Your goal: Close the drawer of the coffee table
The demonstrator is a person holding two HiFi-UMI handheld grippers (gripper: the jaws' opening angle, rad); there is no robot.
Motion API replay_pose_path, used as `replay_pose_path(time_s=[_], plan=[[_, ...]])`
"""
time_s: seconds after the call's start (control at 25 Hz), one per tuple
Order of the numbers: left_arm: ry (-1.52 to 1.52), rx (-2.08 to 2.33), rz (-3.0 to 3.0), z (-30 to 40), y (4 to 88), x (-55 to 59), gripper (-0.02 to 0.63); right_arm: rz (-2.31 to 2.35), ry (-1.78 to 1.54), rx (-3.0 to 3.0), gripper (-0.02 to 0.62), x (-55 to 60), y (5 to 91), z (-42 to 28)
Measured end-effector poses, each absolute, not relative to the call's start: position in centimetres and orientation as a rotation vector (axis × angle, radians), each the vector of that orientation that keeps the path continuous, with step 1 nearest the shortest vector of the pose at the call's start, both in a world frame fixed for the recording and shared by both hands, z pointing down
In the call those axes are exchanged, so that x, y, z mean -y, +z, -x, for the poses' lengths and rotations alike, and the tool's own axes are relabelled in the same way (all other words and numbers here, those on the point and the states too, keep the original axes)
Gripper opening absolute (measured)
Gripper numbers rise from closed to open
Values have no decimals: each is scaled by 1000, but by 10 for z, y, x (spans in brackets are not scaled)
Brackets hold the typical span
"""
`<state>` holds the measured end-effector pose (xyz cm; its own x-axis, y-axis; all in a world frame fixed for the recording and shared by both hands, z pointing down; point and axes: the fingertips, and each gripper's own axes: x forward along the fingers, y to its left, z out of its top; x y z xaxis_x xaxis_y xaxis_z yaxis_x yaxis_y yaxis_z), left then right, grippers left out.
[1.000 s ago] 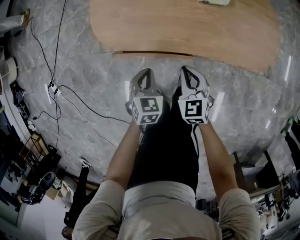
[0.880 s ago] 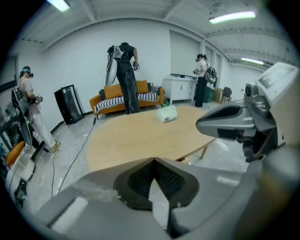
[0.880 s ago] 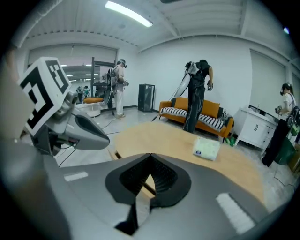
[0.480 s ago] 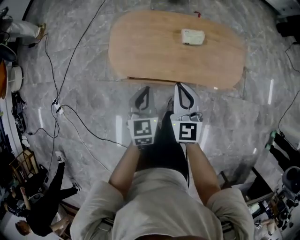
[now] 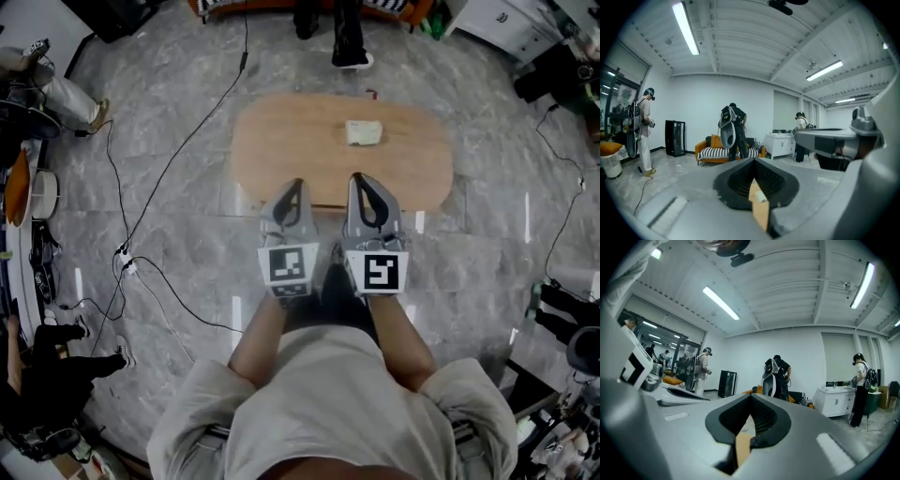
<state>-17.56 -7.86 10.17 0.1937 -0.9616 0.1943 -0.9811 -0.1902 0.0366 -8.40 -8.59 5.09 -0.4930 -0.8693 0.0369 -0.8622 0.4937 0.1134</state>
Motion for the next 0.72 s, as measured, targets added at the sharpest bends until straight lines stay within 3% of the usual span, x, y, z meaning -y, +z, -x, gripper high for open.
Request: replay_pose_path(time_s=[0.32, 0.72], plan=[[-7, 1979, -2387, 187, 14, 59, 17, -1490, -269, 2648, 6, 66, -1, 101], [8, 2018, -2423, 226, -17, 53, 17, -1441, -439, 2669, 6, 49, -43, 143]])
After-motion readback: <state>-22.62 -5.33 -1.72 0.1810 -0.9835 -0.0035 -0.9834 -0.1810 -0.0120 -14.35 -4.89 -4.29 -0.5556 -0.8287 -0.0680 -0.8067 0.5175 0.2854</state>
